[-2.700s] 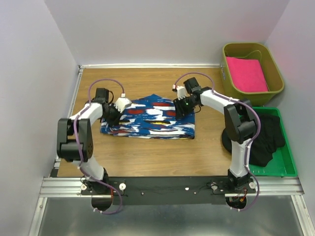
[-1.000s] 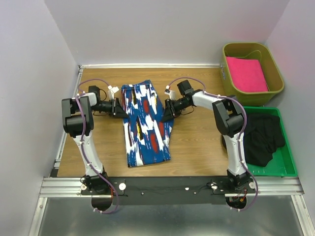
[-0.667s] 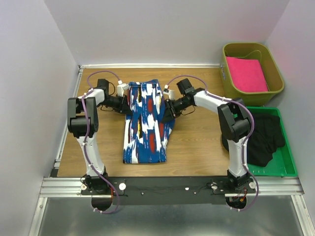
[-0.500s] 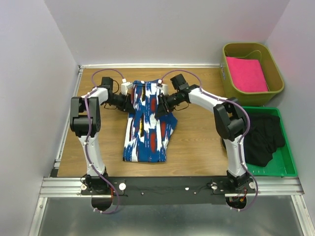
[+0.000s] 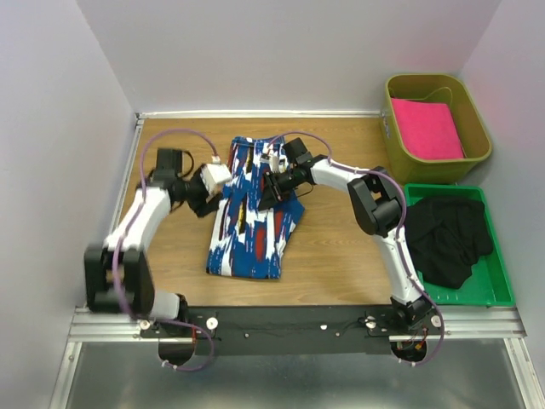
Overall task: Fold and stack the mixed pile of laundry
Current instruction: Fold the trousers at the center of the board.
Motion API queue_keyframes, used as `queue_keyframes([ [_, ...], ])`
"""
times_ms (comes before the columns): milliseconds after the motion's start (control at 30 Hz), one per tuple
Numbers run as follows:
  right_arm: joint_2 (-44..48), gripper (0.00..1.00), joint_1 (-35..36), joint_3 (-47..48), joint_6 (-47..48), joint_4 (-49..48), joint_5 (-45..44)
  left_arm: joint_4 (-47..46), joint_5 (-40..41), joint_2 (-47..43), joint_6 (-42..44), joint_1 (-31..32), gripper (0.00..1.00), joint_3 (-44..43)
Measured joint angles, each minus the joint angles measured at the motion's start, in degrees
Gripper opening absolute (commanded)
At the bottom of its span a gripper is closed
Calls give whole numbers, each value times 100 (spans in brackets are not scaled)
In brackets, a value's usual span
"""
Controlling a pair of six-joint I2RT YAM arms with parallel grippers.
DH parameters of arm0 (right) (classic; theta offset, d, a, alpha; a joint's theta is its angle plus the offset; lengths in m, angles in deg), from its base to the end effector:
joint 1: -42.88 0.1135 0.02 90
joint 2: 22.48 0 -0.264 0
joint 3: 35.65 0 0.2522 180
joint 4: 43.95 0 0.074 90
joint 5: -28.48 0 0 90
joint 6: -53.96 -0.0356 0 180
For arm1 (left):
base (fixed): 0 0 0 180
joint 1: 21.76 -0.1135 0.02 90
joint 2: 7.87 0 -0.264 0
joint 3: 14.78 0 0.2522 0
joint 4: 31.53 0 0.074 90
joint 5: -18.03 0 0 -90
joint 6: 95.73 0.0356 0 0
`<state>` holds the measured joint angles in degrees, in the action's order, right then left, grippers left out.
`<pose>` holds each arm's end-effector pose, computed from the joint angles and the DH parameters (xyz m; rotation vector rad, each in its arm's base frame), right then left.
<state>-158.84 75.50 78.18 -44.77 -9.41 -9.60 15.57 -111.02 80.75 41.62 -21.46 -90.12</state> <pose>0.4028 0.2911 0.1185 -0.8914 2.4316 1.4352 0.3092 -0.0240 0.2311 1.1559 2.0698 -0.5183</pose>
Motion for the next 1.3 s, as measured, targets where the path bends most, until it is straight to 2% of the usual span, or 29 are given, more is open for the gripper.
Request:
queue_keyframes([
  [100, -7, 36, -7, -7, -44, -20, 2, -162, 748, -1961, 756, 767, 77, 1276],
  [133, -11, 36, -7, -7, -50, -20, 2, -177, 927, -2594, 940, 1292, 77, 1716],
  [200, -15, 36, -7, -7, -68, -20, 2, -219, 1307, -3180, 1091, 1952, 77, 2197],
  [267, -22, 36, -9, -2, -72, -20, 4, -299, 1797, -3471, 1082, 2645, 77, 2590],
  [367, -26, 36, -11, 4, -74, -15, 13, -393, 2428, -3412, 835, 4002, 77, 3025],
  [533, -28, 36, -11, 7, -72, -11, 15, -592, 3202, -3182, 275, 5556, 75, 3381],
  [700, -37, 36, -11, 7, -66, -9, 24, -669, 3600, -2723, -35, 6231, 75, 3392],
  [800, -37, 36, -13, 7, -61, -9, 28, -772, 3917, -2468, -195, 6660, 63, 3289],
  [833, -37, 36, -13, 9, -52, -7, 28, -815, 4000, -2424, -256, 6714, 52, 3276],
  [900, -37, 36, -13, 11, -28, 2, 28, -1021, 4258, -2280, -435, 6776, 38, 3281],
  [933, -37, 36, -13, 13, -22, 7, 28, -1150, 4433, -2205, -522, 6776, 21, 3314],
  [1000, -37, 36, -11, 13, -17, 9, 28, -1246, 4640, -2197, -623, 6778, 3, 3366],
  [1033, -37, 36, -11, 11, -7, 9, 28, -1224, 4715, -2225, -675, 6778, 0, 3370],
  [1133, -17, 36, -11, -61, 46, -31, 31, -887, 4782, -2472, -785, 6776, 0, 3147],
  [1300, 376, 36, 122, -658, 328, -293, -144, 37, 4481, -2664, -844, 6769, 0, 1895],
])
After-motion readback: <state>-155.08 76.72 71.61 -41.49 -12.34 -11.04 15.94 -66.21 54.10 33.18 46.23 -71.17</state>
